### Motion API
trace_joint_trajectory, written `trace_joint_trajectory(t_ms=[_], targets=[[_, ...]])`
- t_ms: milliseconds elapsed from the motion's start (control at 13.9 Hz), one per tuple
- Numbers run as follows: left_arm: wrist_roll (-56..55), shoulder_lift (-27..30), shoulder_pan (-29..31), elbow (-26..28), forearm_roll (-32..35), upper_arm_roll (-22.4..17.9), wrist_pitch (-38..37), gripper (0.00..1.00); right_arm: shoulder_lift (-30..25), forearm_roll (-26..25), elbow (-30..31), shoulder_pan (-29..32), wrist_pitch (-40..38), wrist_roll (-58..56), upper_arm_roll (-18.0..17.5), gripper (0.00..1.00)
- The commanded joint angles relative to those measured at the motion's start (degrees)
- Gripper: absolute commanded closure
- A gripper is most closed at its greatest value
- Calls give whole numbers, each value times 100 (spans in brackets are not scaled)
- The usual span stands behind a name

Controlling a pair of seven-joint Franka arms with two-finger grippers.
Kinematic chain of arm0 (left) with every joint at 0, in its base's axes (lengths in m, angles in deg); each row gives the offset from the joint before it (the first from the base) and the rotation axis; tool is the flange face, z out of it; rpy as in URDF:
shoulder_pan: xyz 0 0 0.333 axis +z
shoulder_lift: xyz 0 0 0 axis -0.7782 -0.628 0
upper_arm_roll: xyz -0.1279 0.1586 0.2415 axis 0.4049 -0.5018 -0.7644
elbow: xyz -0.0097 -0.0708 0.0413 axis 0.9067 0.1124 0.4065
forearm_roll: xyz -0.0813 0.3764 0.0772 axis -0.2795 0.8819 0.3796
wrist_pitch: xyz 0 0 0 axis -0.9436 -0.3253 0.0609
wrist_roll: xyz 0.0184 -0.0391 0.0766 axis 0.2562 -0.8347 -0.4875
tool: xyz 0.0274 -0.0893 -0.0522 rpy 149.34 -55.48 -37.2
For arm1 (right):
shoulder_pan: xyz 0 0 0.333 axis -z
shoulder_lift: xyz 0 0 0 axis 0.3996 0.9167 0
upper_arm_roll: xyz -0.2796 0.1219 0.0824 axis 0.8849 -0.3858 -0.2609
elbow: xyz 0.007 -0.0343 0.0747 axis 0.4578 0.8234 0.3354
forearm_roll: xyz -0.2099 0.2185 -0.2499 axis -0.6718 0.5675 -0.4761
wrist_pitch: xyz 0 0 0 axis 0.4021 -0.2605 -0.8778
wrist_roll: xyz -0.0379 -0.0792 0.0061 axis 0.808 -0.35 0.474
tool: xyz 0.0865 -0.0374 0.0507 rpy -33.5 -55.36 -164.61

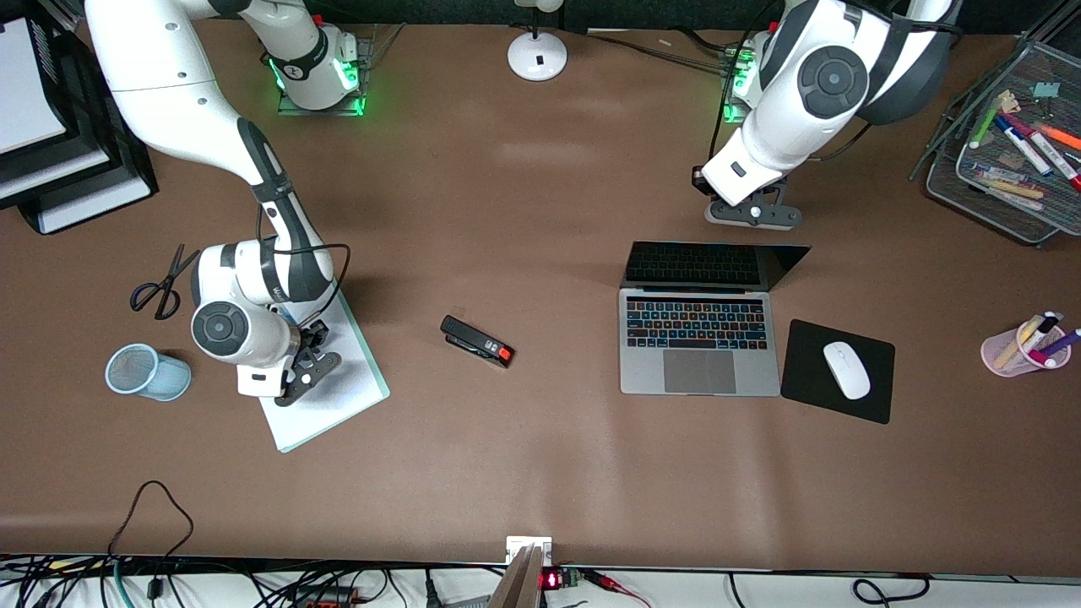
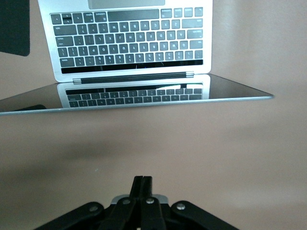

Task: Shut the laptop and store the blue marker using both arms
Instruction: 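Lift the marker with the right gripper while the left gripper reaches the laptop lid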

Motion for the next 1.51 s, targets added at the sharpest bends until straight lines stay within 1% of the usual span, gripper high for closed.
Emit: trace_joint_trajectory(t_ms=[0,72,215,431,503,575,646,718,790,862,1006,1149,1293,1365,1436], targets=[[14,46,170,544,-26,23,813,100,-31,183,-50,152,27,-109,-30,100],[22,-59,206,554,9,23,912,100,-49,193,-146,170,-8,-126,-30,100],[14,-244,232,545,437,23,1209,100,-189,202,-314,206,-113,-179,-21,100],[22,-648,408,519,545,14,1894,100,-233,245,-883,372,-508,-310,-30,100],[31,-779,408,493,554,-3,2071,100,-233,428,-1103,416,-640,-555,-30,100],[49,-859,417,458,737,-12,2273,100,-233,622,-1288,504,-806,-853,-21,100],[31,-956,460,344,1034,-21,2344,100,-233,789,-1438,652,-930,-1178,-21,100],[31,-1061,522,221,1194,-21,2363,100,-233,956,-1535,776,-975,-1529,-21,100],[31,-1210,566,55,1213,-21,2363,100,-233,1114,-1623,864,-1019,-1889,-12,100],[40,-1385,584,-147,1222,-30,2363,100,-286,1333,-1685,1004,-1158,-2241,-21,100],[49,-1685,628,-455,1370,-47,2354,100,-514,1974,-1721,1303,-1449,-2926,-21,100],[31,-1983,654,-684,1433,-47,2363,100,-629,2423,-1756,1549,-1730,-3674,-21,100],[31,-2343,654,-1000,1433,-47,2363,100,-638,2679,-2079,1821,-2002,-4341,-21,100],[31,-2528,654,-1176,1433,-56,2363,100,-638,2715,-2098,1936,-1986,-5041,-21,100],[23,-2669,646,-1291,1433,-56,2363,100,-629,2855,-2125,2068,-1969,-5640,-12,100]])
